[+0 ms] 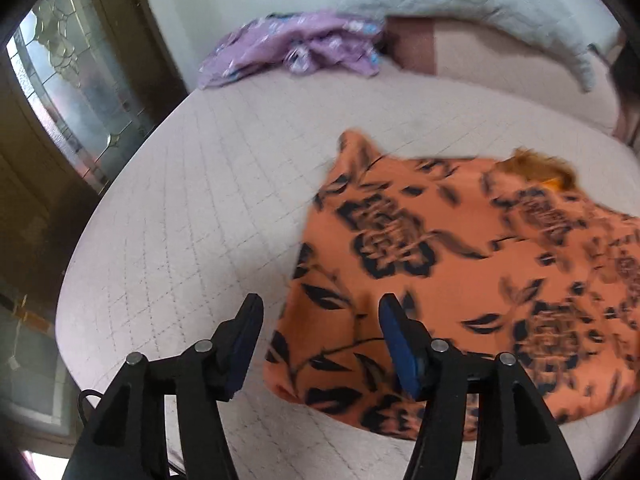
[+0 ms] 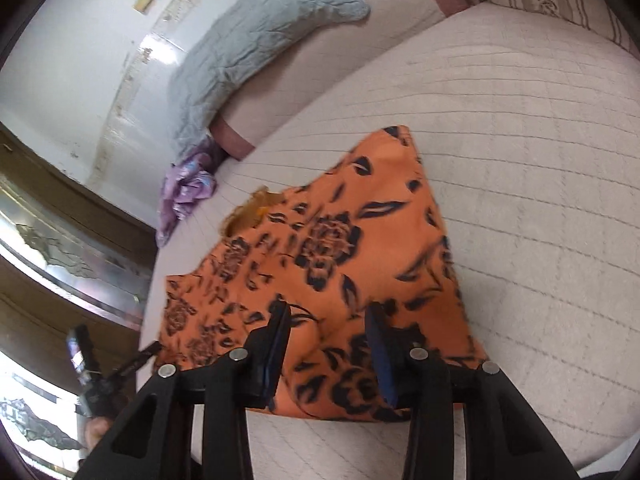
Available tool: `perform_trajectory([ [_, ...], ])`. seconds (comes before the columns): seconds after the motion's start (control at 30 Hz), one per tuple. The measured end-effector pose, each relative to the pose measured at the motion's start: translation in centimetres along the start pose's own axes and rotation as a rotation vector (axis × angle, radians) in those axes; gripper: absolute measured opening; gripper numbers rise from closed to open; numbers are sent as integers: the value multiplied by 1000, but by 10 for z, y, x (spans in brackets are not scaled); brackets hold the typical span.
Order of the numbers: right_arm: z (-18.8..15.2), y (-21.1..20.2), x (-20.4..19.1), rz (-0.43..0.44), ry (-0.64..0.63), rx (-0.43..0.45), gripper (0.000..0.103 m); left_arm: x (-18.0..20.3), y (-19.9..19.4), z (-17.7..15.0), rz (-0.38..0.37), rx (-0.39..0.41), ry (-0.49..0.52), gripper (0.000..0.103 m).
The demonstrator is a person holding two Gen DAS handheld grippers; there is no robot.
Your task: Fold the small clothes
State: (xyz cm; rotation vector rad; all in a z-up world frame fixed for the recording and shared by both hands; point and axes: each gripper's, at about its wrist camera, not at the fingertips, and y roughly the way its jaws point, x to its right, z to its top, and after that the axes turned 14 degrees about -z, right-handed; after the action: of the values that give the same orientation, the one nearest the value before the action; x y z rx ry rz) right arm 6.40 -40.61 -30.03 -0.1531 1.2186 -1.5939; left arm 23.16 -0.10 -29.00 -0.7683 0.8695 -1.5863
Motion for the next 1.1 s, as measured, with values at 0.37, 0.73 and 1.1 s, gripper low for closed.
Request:
perform_trajectory([
  [0.37,-7,44,-21,-19,-69,-131,43,-37,7,-8,-43,-24,-109,81],
  [0.73,-11,21,-42,108,-106,-73,43,-85,-31,-43,-99,14,-358,76],
  [1.1,-16,32,-44,93,-92,-100,43,-84,-35,-23,-377,46,-316,62],
])
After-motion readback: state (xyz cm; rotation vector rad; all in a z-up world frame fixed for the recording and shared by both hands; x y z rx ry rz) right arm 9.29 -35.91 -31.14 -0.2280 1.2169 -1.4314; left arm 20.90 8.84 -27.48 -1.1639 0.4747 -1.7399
